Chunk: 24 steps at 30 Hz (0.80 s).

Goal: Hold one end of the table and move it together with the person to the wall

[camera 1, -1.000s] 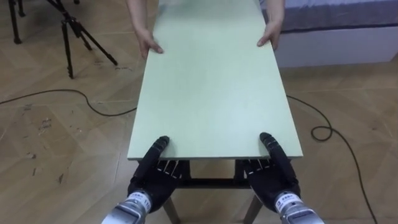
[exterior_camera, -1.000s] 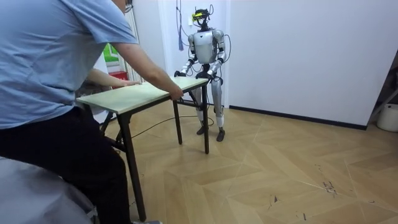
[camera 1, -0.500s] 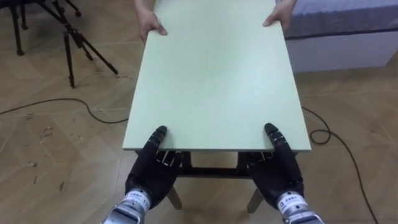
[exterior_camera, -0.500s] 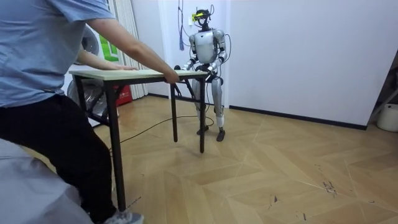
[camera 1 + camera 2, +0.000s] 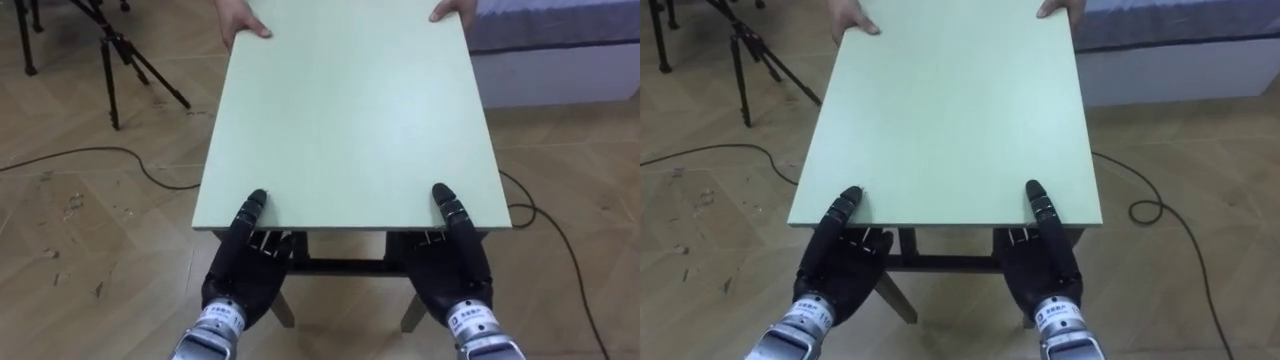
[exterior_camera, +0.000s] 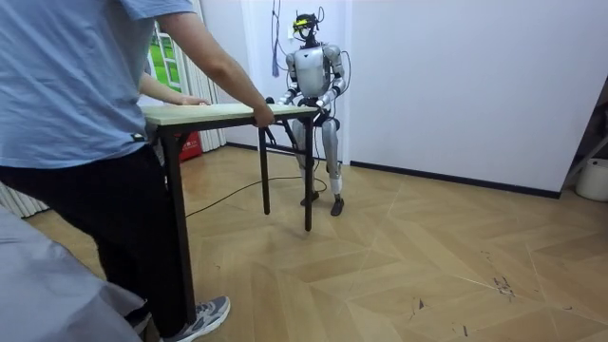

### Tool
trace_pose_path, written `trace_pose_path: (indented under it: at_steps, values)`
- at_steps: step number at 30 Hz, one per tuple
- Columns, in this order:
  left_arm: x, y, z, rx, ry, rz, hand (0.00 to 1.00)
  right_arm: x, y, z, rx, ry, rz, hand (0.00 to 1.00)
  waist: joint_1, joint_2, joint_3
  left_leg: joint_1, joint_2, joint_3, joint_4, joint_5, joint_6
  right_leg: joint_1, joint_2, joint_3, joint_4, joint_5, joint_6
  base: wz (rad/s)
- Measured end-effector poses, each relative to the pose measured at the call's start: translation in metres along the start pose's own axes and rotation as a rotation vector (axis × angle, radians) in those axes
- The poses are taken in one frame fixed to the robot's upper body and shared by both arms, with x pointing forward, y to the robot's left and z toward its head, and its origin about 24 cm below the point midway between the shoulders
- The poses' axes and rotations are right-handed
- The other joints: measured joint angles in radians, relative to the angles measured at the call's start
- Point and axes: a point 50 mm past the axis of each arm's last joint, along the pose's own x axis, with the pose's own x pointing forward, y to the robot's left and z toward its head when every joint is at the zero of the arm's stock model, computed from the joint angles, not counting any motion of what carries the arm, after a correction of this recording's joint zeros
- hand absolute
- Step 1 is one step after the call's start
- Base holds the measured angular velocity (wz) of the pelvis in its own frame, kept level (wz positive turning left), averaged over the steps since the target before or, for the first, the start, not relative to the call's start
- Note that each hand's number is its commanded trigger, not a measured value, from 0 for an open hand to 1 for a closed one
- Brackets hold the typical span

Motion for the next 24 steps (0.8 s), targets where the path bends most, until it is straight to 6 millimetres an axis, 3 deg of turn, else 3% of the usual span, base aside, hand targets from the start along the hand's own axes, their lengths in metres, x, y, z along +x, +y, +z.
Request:
trace_pose_path:
  at_steps: [2,8,10,13,17,18,19,21,22,23,24]
  values:
    - [-0.004,0.002,-0.003,-0.005,0.001,-0.004,1.00,-0.002,0.000,0.001,-0.007,0.003,0.000,1.00,0.004,0.000,0.0001,0.000,0.001,0.000,-0.001,0.000,0.000,0.000,0.000,-0.005,0.008,0.000,0.000,0.00]
    - [-0.005,0.003,-0.004,-0.005,-0.012,-0.012,1.00,-0.004,-0.001,0.001,-0.019,0.002,0.004,1.00,0.018,-0.018,0.0107,-0.005,0.002,0.005,0.000,-0.001,-0.001,-0.007,0.001,0.000,0.007,0.000,0.000,-0.02]
    - [-0.004,0.002,-0.005,-0.005,-0.014,-0.022,1.00,-0.004,0.000,0.002,-0.014,-0.001,0.010,1.00,0.019,-0.023,0.0092,-0.023,0.003,0.004,0.010,-0.001,-0.002,-0.022,0.002,0.001,0.010,0.000,-0.001,0.02]
    - [-0.006,0.003,-0.005,-0.006,-0.027,-0.027,1.00,-0.005,-0.001,-0.002,-0.003,0.004,0.013,1.00,0.025,-0.028,0.0109,-0.054,0.023,0.002,0.088,-0.030,-0.009,-0.033,0.012,0.000,0.038,-0.003,-0.005,-0.06]
    - [-0.007,0.003,-0.006,0.007,-0.037,-0.039,1.00,-0.006,-0.002,-0.004,0.006,0.005,0.010,1.00,0.043,-0.031,0.0109,-0.182,0.069,-0.036,0.302,-0.045,-0.018,-0.081,0.043,-0.005,0.090,-0.004,-0.032,-0.08]
    - [-0.007,0.002,-0.006,0.009,-0.037,-0.042,1.00,-0.006,-0.002,-0.004,0.002,0.003,0.013,1.00,0.051,-0.028,0.0098,-0.229,0.079,-0.071,0.375,-0.045,-0.018,-0.094,0.057,-0.003,0.093,-0.012,-0.049,-0.09]
    - [-0.007,0.002,-0.006,0.010,-0.038,-0.041,1.00,-0.007,-0.002,-0.003,0.001,0.002,0.013,1.00,0.055,-0.020,0.0101,-0.254,0.087,-0.089,0.414,-0.043,-0.020,-0.104,0.065,-0.010,0.099,-0.009,-0.057,-0.10]
    - [-0.008,0.005,-0.006,0.013,-0.035,-0.033,1.00,-0.009,-0.006,-0.003,0.009,0.000,0.000,1.00,0.070,-0.009,0.0099,-0.325,0.124,-0.112,0.562,-0.025,-0.035,-0.136,0.083,-0.028,0.122,-0.018,-0.091,-0.20]
    - [-0.009,0.006,-0.006,0.010,-0.033,-0.030,1.00,-0.010,-0.007,-0.004,0.010,0.001,-0.004,1.00,0.079,-0.006,0.0106,-0.339,0.130,-0.112,0.630,-0.023,-0.032,-0.140,0.086,-0.034,0.134,-0.022,-0.099,-0.47]
    - [-0.013,0.011,-0.009,-0.001,-0.030,-0.014,1.00,-0.013,-0.010,-0.005,0.007,0.010,-0.017,1.00,0.094,0.010,0.0038,-0.335,0.139,-0.106,0.783,-0.017,-0.025,-0.140,0.097,-0.063,0.144,-0.025,-0.108,-0.40]
    - [-0.017,0.014,-0.010,-0.010,-0.027,-0.014,1.00,-0.014,-0.011,-0.006,0.002,0.016,-0.023,1.00,0.086,0.025,0.0047,-0.299,0.135,-0.110,0.862,-0.001,-0.017,-0.143,0.113,-0.080,0.156,-0.025,-0.115,-0.25]
